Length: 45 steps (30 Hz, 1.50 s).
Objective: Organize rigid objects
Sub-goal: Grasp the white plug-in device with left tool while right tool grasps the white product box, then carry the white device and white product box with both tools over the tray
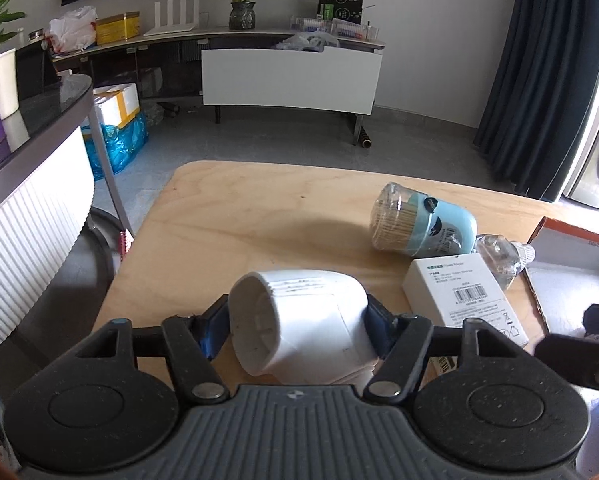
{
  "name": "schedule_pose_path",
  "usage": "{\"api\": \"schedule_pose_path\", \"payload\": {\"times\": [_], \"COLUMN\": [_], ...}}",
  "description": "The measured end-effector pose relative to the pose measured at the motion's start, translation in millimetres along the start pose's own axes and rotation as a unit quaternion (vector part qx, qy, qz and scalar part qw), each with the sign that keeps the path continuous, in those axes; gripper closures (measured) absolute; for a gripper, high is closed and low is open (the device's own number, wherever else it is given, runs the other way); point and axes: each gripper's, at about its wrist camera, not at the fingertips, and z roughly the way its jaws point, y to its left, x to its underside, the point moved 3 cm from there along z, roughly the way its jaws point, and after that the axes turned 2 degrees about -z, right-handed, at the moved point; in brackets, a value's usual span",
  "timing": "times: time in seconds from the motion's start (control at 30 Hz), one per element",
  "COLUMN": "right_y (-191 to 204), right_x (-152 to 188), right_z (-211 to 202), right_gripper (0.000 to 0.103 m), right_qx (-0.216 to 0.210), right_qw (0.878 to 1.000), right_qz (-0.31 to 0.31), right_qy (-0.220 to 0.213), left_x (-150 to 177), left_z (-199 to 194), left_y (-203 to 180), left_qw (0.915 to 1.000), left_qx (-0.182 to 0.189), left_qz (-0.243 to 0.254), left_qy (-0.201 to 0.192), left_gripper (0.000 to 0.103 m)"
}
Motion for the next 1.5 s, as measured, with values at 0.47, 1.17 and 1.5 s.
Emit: {"api": "schedule_pose_path", "payload": {"times": [0.47, 1.17, 1.5], "right_y": [36.7, 54.6, 52.3], "right_x": [-15.6, 22.9, 46.8], "right_z": [85.1, -67.5, -120.3], "right_gripper": [0.032, 0.032, 0.032], "right_qx": [0.031, 0.016, 0.022], "right_qw": [0.997, 0.999, 0.998], "right_qz": [-0.049, -0.041, -0.03], "right_qy": [0.048, -0.033, -0.055], "left_x": [4.0, 25.4, 41.6], "left_z": [-29.5, -112.6, -145.7], "left_y": [21.5, -5.0, -20.8], "left_qw": [0.9994, 0.9987, 0.9979], "left_qx": [-0.017, 0.004, 0.019], "left_qz": [-0.031, -0.019, -0.012], "left_qy": [-0.008, -0.048, -0.061], "left_gripper": [0.035, 0.035, 0.035]}}
